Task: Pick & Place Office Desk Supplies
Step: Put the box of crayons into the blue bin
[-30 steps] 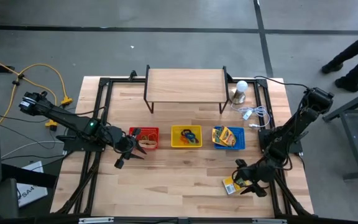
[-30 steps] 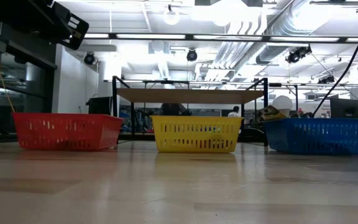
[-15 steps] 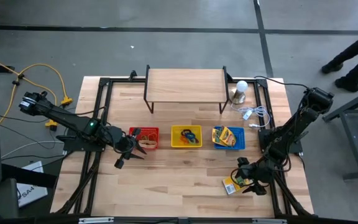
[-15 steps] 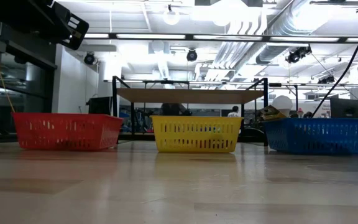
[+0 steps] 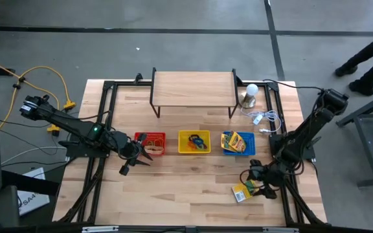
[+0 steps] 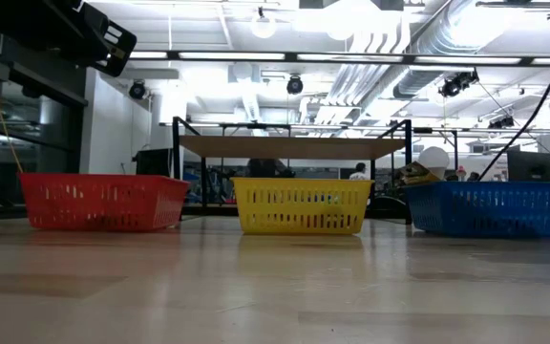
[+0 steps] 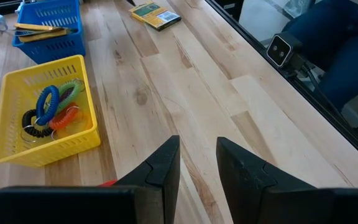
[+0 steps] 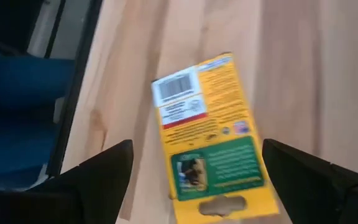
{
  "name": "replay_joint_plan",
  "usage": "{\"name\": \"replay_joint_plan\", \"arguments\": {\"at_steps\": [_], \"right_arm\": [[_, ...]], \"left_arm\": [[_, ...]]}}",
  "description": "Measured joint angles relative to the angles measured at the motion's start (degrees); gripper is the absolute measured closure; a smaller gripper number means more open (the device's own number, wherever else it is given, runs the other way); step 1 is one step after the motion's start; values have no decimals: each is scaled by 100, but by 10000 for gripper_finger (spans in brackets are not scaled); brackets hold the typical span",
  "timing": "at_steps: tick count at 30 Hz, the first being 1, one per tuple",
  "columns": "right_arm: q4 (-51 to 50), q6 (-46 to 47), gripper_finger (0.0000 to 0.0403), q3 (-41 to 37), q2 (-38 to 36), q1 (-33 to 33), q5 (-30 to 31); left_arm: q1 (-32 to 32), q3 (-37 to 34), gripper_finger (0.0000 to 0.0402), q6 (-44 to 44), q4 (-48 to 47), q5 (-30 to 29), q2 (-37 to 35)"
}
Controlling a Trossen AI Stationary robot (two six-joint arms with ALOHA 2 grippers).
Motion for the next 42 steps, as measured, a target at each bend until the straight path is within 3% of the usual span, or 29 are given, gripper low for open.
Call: {"name": "replay_joint_plan", "arguments": {"at_steps": [9,26,36,42], "right_arm": [[-964,610,58,-2,-514,-265,-71],[-1480,1712,58,-3,-564,-640,-832],[76,2454,58,-849,-586,-636,-1164],[245,2478,58,-881,-578,-636,-1197]], "left_arm": [[1,0,302,1,1,1,1],[2,0,302,1,0,0,0],[2,0,302,1,0,1,2],[0,0,302,1,0,-1,2]]}}
